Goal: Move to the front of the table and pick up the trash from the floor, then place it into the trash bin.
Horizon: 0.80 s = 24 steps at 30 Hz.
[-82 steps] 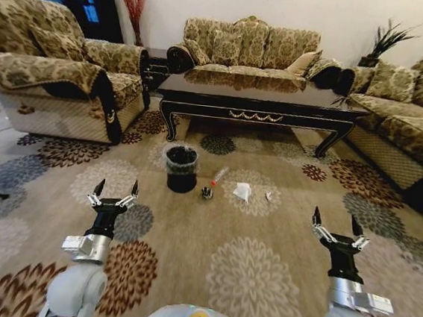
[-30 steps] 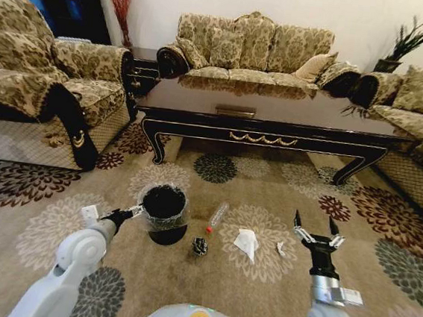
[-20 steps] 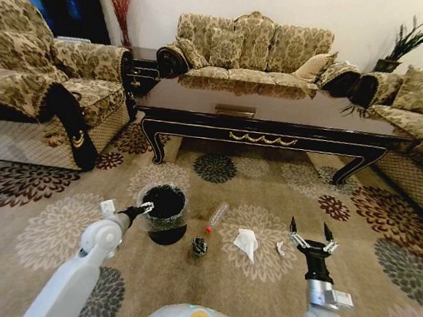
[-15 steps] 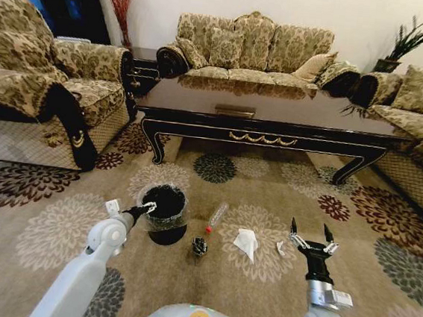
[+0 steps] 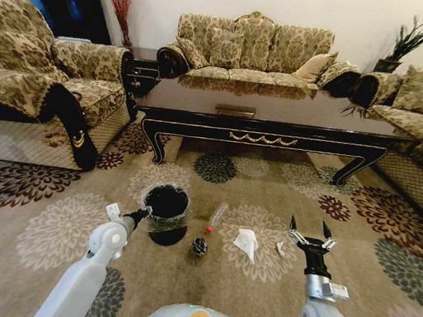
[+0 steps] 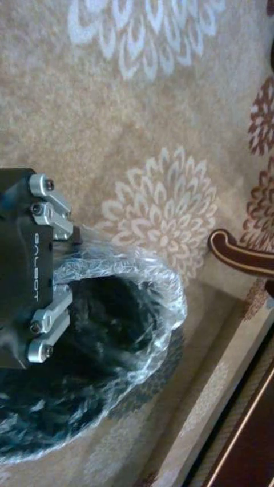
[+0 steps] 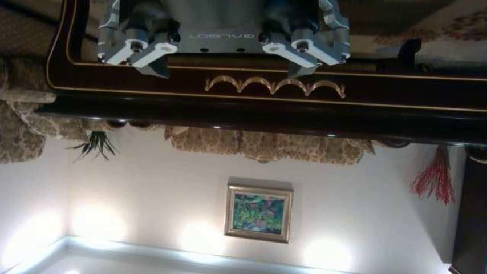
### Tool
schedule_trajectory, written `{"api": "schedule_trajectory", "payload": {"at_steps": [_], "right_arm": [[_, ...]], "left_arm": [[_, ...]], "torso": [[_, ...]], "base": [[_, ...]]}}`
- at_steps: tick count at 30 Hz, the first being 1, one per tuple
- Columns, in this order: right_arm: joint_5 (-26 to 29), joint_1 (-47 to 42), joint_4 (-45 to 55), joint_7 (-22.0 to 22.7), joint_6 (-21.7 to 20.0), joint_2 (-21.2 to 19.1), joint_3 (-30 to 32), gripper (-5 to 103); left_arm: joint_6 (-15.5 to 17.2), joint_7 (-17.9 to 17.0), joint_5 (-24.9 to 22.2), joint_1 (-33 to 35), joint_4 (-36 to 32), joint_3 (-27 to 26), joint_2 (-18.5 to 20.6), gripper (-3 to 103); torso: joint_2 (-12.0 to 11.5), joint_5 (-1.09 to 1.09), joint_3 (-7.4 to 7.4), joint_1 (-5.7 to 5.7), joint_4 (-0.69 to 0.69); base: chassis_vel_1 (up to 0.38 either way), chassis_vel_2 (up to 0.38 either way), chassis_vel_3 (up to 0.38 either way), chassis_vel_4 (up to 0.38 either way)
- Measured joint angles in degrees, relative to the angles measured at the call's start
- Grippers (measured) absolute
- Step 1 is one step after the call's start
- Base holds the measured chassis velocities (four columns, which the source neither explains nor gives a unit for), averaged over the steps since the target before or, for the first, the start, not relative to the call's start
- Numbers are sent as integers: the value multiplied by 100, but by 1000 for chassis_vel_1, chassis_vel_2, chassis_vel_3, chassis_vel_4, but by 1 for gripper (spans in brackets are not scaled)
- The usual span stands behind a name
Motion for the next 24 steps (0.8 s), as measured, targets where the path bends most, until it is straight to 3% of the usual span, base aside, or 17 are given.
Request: {"api": "schedule_trajectory", "payload": {"at_steps": [1,2,4,8,14,18,24], "right_arm": [[0,0,0,0,0,0,0,100],[0,30,-6,59,-49,-1,-39,100],[0,56,-18,111,-84,-7,-63,100],[87,148,-124,315,-190,-53,-131,100],[668,421,-456,678,-409,-176,-371,100],[1649,864,-1155,1289,-992,-390,-796,100],[2279,1165,-1772,1670,-1525,-462,-1086,100]], "left_arm": [[0,0,0,0,0,0,0,29],[6,-18,-50,51,-61,-47,16,19],[19,-36,-106,93,-122,-81,33,19],[43,-130,-191,282,-339,-242,119,6],[64,-231,-275,513,-667,-454,238,3],[97,-402,-387,759,-1111,-690,366,3],[106,-497,-448,974,-1490,-948,464,3]], "torso": [[0,0,0,0,0],[0,0,0,0,-1],[0,-1,0,0,-2],[0,-2,1,0,-2],[0,-1,1,0,-1],[0,-2,1,0,0],[0,-1,1,0,0]], "base": [[0,0,0,0],[0,0,0,0],[0,0,0,0],[0,0,0,0],[0,0,0,0],[0,0,0,0],[0,0,0,0]]}}
